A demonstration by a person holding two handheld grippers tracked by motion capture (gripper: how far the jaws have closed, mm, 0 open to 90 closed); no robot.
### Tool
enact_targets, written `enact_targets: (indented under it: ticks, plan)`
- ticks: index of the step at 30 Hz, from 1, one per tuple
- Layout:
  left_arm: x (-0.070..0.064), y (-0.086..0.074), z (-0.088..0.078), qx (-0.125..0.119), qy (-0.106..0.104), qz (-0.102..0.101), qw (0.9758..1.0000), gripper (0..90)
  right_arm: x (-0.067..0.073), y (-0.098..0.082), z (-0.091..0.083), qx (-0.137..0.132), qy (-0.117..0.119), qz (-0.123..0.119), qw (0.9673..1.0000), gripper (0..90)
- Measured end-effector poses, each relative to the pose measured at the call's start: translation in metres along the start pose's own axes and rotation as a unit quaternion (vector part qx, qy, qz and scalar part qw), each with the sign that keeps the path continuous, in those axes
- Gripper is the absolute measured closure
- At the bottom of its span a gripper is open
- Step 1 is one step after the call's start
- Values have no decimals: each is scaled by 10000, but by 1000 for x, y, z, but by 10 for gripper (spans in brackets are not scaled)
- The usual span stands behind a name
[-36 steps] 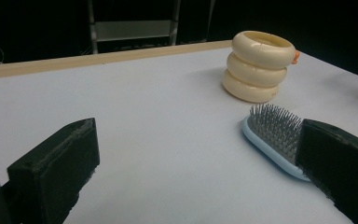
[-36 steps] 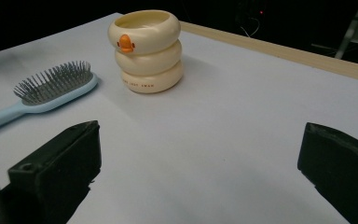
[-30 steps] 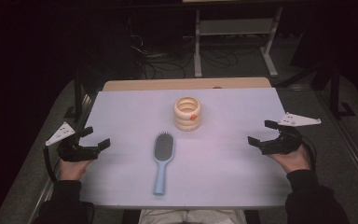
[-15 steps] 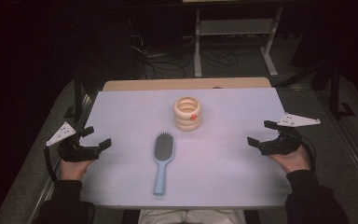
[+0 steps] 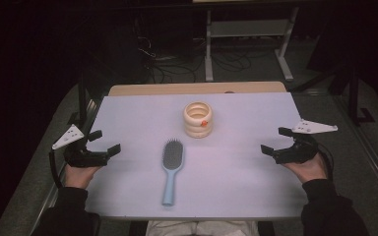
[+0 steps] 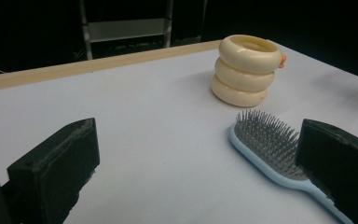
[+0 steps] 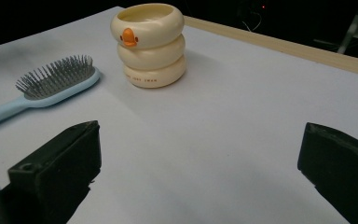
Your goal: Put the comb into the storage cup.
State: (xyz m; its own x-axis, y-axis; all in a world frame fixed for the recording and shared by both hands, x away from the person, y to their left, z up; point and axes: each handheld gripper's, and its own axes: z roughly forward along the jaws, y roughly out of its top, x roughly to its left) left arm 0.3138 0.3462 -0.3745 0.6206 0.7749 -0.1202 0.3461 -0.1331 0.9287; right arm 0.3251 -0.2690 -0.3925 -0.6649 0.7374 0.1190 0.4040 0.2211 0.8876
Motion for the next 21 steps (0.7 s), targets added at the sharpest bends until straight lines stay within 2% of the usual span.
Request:
enact_targets:
  ticks: [10, 21]
  plan:
    - [-8, 8, 8, 66, -141, 101, 9998, 0, 0, 0, 0, 27, -4, -10, 10000, 0]
    - [-24, 17, 21, 188, -386, 342, 9985, 0, 1, 0, 0, 36, 9, -7, 10000, 0]
